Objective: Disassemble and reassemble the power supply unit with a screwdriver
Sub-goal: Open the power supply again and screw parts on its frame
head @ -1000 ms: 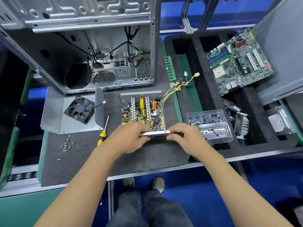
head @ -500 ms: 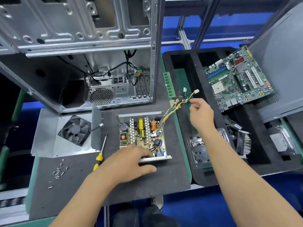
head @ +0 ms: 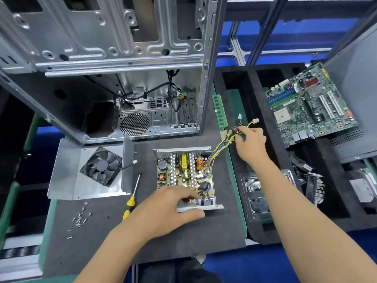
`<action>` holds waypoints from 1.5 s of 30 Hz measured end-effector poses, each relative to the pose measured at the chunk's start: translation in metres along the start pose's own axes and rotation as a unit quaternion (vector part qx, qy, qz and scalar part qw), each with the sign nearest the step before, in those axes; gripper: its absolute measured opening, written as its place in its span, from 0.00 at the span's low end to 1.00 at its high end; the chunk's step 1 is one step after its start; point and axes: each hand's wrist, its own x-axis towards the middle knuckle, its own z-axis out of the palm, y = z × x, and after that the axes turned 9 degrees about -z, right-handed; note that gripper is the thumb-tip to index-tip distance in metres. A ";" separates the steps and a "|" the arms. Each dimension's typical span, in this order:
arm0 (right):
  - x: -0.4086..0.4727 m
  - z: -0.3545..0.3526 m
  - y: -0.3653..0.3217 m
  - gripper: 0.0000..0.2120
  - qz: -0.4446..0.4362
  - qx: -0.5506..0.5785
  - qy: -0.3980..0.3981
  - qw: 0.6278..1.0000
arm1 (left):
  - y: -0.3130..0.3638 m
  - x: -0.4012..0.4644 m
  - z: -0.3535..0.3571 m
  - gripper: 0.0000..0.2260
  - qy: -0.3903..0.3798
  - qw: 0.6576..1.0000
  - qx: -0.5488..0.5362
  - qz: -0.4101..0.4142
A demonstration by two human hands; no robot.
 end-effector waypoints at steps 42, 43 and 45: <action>-0.221 0.181 -0.238 0.10 -0.328 -0.080 -0.184 0.923 | -0.197 -0.118 -0.011 0.07 0.476 0.848 -0.116 -0.205; -0.221 0.183 -0.240 0.10 -0.326 -0.083 -0.182 0.924 | -0.198 -0.118 -0.012 0.07 0.476 0.848 -0.118 -0.201; -0.222 0.186 -0.240 0.09 -0.333 -0.093 -0.192 0.918 | -0.199 -0.118 -0.013 0.07 0.482 0.844 -0.128 -0.196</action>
